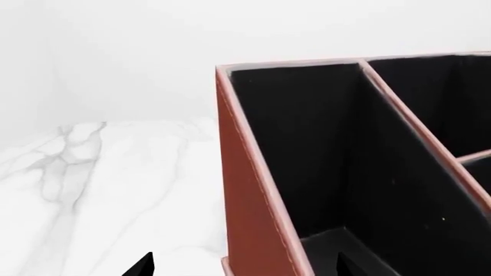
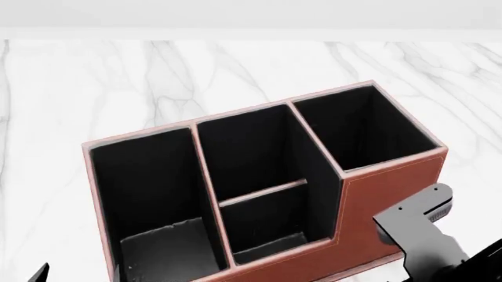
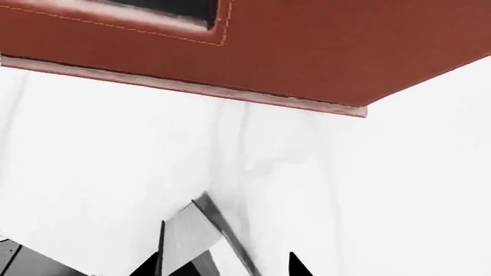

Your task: Pick up the book and place it in the left compartment of the caddy.

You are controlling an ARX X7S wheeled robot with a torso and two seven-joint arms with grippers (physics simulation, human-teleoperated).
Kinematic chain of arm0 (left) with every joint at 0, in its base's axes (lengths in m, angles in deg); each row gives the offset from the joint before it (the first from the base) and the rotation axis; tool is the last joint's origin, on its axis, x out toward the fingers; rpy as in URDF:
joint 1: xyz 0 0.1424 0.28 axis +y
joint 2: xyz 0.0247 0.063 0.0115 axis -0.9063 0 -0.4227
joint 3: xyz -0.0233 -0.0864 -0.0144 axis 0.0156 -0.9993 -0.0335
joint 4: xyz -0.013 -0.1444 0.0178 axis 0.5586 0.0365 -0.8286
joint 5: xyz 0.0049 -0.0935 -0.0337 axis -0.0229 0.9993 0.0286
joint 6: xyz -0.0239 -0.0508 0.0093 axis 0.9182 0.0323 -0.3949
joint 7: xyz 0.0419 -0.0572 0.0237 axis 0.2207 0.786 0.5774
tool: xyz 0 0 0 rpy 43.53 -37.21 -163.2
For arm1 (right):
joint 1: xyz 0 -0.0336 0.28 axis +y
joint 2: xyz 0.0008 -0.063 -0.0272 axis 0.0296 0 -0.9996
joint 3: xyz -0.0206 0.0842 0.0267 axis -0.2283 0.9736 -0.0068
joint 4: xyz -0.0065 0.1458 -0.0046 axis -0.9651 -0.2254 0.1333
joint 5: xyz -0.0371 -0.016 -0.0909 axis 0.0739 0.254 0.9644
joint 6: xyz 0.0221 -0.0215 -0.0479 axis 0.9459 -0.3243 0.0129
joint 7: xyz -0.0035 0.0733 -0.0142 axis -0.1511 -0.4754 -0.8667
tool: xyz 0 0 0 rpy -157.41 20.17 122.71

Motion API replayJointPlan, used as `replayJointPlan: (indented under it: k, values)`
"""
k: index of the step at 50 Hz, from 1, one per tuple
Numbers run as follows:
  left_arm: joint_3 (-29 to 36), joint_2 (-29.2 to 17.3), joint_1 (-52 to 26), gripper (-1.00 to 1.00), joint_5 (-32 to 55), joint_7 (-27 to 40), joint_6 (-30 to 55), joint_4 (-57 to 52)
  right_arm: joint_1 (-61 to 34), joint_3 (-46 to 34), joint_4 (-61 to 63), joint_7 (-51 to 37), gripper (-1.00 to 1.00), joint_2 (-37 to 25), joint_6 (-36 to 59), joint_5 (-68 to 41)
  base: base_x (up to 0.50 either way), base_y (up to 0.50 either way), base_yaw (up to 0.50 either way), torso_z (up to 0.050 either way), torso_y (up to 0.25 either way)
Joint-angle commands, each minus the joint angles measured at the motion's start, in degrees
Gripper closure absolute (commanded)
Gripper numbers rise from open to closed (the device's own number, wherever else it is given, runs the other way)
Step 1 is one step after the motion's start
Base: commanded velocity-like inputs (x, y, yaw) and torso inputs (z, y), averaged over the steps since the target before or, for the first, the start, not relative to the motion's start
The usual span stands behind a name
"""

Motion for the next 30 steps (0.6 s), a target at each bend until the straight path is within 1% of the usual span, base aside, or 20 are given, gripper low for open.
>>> replayJointPlan:
  k: [1, 7, 18, 25, 29, 30]
  values:
    - [0.21, -0.21, -0.01, -1.00, 0.15, 0.27, -0.15, 0.01, 1.89, 5.25, -2.12, -0.87, 1.00, 1.46, -2.36, -8.52, 0.00, 0.00, 0.00, 0.000, 0.000]
    - [0.36, -0.29, -0.03, -1.00, 0.19, 0.36, -0.29, 0.12, 2.12, 5.42, -2.42, -0.50, 1.00, 1.85, -3.09, -8.31, 0.00, 0.00, 0.00, 0.000, 0.000]
    - [0.63, -0.47, -0.03, -1.00, 0.27, 0.58, -0.36, 0.11, 3.07, 7.91, -4.37, -3.33, 1.00, 2.24, -5.06, -13.41, 0.00, 0.00, 0.00, 0.000, 0.000]
    - [0.76, -0.56, -0.06, -1.00, 0.36, 0.72, -0.40, 0.15, 2.55, 12.75, -7.63, -9.94, 1.00, 2.15, -9.47, -21.39, 0.00, 0.00, 0.00, 0.000, 0.000]
    - [0.82, -0.61, -0.08, -1.00, 0.45, 0.81, -0.41, 0.09, 2.25, 13.39, -6.64, -12.21, 1.00, 1.92, -11.37, -20.30, 0.00, 0.00, 0.00, 0.000, 0.000]
    - [0.84, -0.63, -0.08, -1.00, 0.46, 0.82, -0.44, 0.09, 2.46, 13.90, -6.95, -13.73, 1.00, 1.92, -11.90, -21.74, 0.00, 0.00, 0.00, 0.000, 0.000]
